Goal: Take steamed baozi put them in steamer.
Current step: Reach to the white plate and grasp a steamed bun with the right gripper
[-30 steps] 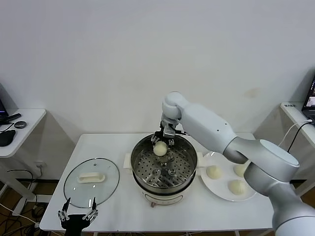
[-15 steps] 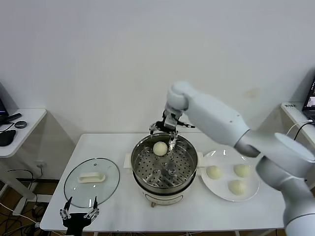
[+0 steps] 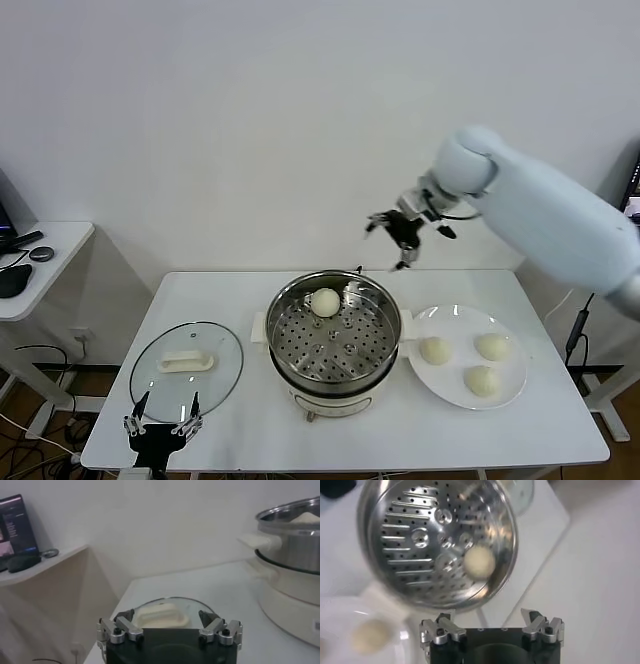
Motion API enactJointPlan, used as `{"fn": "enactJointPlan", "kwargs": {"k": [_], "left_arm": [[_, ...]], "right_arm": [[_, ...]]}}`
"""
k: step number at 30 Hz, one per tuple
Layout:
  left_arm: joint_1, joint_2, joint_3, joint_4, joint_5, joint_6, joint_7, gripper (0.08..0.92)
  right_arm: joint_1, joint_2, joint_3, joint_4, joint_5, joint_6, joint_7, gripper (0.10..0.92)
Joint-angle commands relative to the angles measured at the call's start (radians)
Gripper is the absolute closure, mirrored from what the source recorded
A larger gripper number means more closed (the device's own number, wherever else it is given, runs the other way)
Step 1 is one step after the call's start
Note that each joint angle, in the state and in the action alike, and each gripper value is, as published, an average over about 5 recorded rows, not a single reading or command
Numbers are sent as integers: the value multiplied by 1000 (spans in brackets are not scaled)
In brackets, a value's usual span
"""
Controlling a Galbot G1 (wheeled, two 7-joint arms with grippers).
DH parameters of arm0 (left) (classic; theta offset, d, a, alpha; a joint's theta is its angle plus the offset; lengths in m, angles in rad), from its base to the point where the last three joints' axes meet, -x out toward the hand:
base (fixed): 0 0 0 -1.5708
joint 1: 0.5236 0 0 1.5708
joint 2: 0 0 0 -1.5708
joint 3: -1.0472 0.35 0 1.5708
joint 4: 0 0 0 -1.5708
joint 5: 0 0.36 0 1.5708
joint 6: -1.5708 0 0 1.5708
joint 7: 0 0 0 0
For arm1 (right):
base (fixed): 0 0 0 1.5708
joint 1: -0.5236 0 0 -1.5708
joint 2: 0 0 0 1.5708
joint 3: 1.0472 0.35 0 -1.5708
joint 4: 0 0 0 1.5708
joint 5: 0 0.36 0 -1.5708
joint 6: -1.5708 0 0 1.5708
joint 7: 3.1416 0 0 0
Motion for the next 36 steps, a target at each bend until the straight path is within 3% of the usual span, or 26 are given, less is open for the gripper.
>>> {"fn": "enactJointPlan", "kwargs": {"k": [1, 15, 36], "left_arm": [[-7, 10, -1, 1, -8, 1, 0, 177], [3, 9, -19, 6, -13, 0, 11, 177], [-6, 17, -22, 22, -12, -1, 10, 177]], "right_arm": [[-126, -178, 21, 100, 16, -292, 0, 203], [-439, 5, 169, -92, -307, -172, 19, 203], [-455, 101, 194, -238, -337, -134, 69, 203]]}}
